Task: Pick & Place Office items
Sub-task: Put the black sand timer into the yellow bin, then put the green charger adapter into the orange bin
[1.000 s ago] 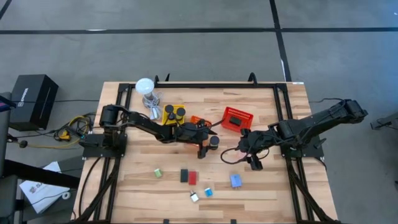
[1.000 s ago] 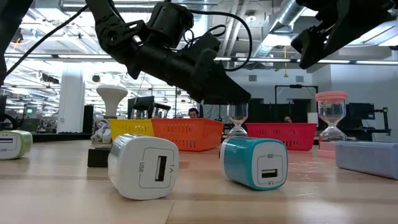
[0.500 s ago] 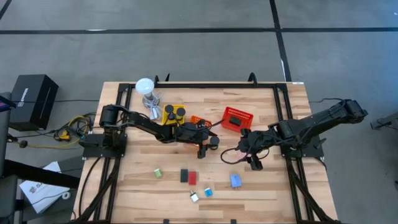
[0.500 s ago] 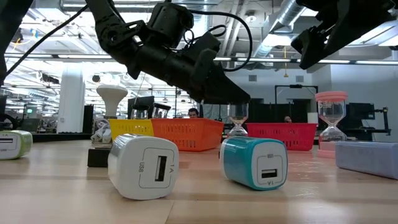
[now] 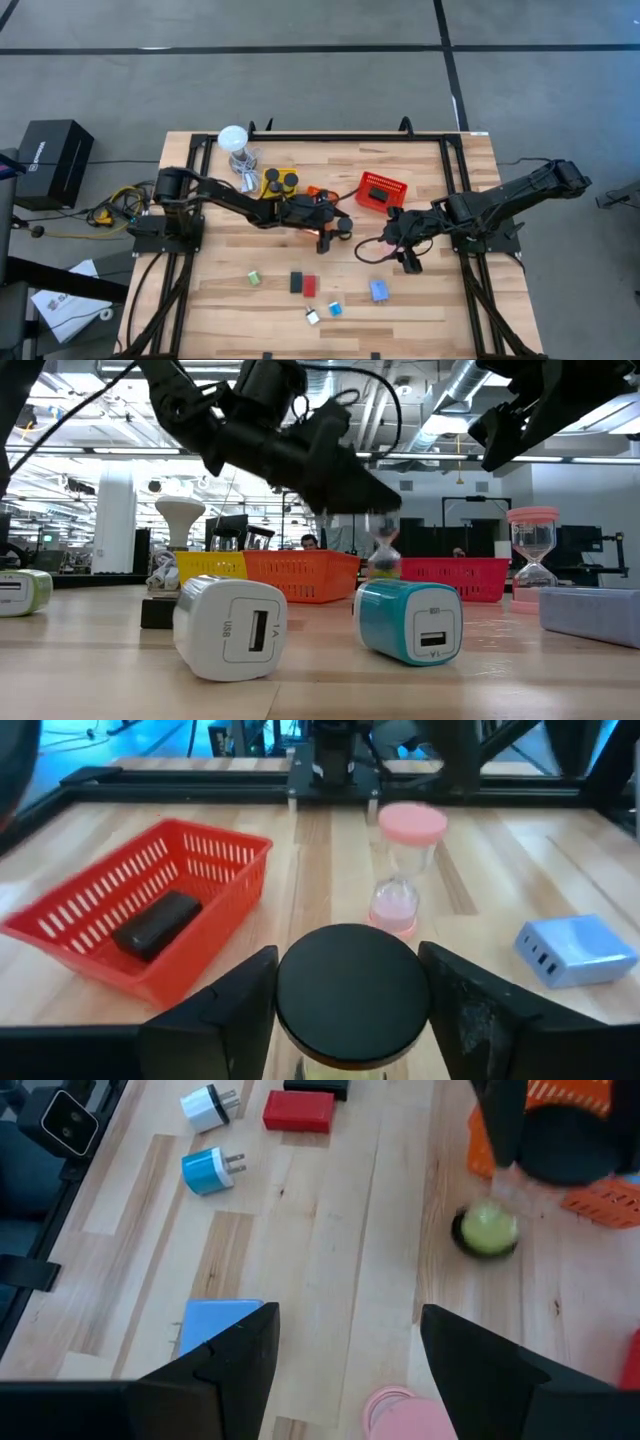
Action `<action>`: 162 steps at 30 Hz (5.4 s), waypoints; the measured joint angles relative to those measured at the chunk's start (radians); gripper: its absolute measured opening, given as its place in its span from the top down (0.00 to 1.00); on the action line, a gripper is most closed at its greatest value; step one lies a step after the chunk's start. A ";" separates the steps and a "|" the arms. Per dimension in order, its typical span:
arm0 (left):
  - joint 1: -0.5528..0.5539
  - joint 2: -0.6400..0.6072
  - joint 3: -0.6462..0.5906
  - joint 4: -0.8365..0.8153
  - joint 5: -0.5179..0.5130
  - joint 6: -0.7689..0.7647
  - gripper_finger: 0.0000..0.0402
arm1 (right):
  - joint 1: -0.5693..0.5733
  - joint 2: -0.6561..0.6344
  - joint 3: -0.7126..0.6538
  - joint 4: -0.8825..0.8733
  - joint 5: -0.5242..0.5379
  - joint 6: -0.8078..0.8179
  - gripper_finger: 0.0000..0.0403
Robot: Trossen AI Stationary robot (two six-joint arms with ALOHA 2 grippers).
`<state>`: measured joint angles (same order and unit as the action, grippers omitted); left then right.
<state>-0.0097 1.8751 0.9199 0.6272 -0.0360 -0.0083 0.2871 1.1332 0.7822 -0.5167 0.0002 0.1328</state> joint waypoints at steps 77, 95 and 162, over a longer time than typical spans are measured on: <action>0.083 -0.882 -0.738 -0.267 -0.533 -0.286 0.42 | -0.001 0.000 -0.002 0.024 0.000 -0.012 0.42; 0.083 -0.882 -0.738 -0.257 -0.526 -0.277 0.41 | -0.001 0.000 -0.002 0.024 0.000 -0.012 0.42; -0.437 -0.585 -0.159 -1.030 -0.072 -0.096 0.44 | -0.001 0.000 -0.002 0.112 0.000 -0.091 0.42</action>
<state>-0.4467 1.2901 0.7610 -0.4032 -0.1080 -0.1047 0.2856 1.1332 0.7803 -0.4047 0.0004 0.0422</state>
